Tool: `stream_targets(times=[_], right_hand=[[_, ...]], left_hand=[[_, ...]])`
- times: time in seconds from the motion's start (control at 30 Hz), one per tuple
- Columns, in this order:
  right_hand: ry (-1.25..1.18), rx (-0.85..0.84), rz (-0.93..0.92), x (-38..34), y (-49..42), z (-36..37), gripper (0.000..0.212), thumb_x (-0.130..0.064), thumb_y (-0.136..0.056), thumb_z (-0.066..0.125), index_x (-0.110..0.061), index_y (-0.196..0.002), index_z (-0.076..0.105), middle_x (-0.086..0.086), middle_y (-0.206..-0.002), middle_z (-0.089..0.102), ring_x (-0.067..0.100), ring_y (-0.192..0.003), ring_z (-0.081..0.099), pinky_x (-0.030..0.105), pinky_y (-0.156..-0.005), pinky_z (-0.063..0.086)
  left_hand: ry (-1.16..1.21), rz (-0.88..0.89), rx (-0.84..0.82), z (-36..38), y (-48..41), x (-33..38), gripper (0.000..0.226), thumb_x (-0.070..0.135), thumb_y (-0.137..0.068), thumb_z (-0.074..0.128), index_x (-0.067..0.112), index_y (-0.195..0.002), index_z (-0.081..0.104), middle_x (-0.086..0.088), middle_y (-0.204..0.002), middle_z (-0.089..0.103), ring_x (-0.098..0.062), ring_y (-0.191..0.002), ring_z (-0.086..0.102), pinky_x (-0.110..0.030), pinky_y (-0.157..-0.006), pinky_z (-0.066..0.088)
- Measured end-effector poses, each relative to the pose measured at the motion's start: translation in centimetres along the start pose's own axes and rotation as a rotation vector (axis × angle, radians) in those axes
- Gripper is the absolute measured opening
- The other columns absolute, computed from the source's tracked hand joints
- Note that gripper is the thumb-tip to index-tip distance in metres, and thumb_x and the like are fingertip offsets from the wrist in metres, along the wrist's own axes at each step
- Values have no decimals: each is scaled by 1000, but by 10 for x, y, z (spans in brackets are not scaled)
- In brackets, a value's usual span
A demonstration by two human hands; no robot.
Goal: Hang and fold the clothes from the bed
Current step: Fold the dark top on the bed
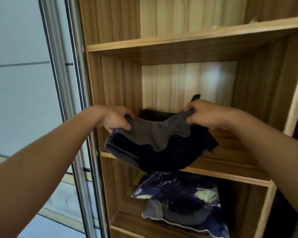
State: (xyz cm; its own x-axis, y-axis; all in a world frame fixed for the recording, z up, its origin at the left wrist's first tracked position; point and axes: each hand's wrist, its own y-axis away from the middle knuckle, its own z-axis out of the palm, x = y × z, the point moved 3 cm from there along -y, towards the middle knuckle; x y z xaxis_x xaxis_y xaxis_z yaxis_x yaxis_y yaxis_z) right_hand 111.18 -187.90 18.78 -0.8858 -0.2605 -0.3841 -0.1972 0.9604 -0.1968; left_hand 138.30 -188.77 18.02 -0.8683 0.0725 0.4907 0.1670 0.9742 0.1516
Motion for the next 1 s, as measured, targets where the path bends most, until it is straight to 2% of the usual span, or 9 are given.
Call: stream_targets(times=[0.13,0.27,0.33,0.57,0.7,0.8,0.87,0.93,1.0], right_hand=[[2,54,44,19,-27,-8,42,-20,-92,65,-10,-131,54,8,-113,57,22,-87,58,33,-60,51],[-69,67,109,44,-56,-1,47,-18,-89,67,-12,-134,52,10,-124,53,21,-100,53,40,-92,53],[-137,66,147,57,-71,5,41,-12,-89,65,-8,-129,56,14,-122,56,20,-95,54,44,-97,51],[-301,109,212,108,-157,20,55,-3,-88,61,-17,-138,45,4,-118,51,19,-97,56,30,-70,49],[-365,176,244,125,-216,22,49,5,-85,56,-16,-128,50,10,-114,54,30,-103,59,42,-88,54],[-311,182,259,151,-264,31,61,-10,-73,64,-23,-131,53,12,-121,52,40,-110,59,36,-74,52],[-226,92,328,182,-292,56,69,-26,-68,62,-32,-135,49,12,-126,48,43,-111,56,34,-68,51],[-64,15,397,191,-294,83,69,-37,-78,57,-37,-145,42,17,-139,38,43,-119,47,40,-85,50],[109,63,410,191,-299,92,60,-44,-84,52,-41,-143,44,17,-145,34,45,-129,38,50,-106,40]], left_hand=[[22,66,51,-8,-57,11,55,10,-92,65,27,-140,47,-6,-126,56,-26,-104,64,-37,-77,62],[-68,153,160,-11,-109,11,57,11,-91,62,27,-143,48,-3,-141,50,-19,-118,52,-29,-96,47],[-65,185,200,-13,-136,6,55,9,-92,61,26,-143,49,-2,-143,47,-20,-124,48,-27,-97,41],[51,243,264,-26,-241,-7,54,-5,-92,53,19,-141,54,-9,-142,49,-28,-128,49,-31,-103,44],[68,300,358,-38,-307,-12,43,-7,-94,54,3,-135,59,-17,-138,55,-33,-127,53,-20,-94,39],[-39,274,414,-40,-356,-19,35,3,-95,57,14,-128,63,-18,-144,53,-33,-129,52,-33,-109,40],[-181,142,369,-26,-381,-32,48,9,-97,53,16,-145,50,-14,-153,41,-33,-138,43,-36,-114,35],[-356,5,268,-6,-398,-47,61,18,-97,57,18,-154,35,-15,-160,24,-36,-142,35,-40,-116,33],[-398,-32,280,2,-412,-53,59,19,-94,59,22,-150,42,-14,-158,26,-37,-136,41,-47,-111,40]])
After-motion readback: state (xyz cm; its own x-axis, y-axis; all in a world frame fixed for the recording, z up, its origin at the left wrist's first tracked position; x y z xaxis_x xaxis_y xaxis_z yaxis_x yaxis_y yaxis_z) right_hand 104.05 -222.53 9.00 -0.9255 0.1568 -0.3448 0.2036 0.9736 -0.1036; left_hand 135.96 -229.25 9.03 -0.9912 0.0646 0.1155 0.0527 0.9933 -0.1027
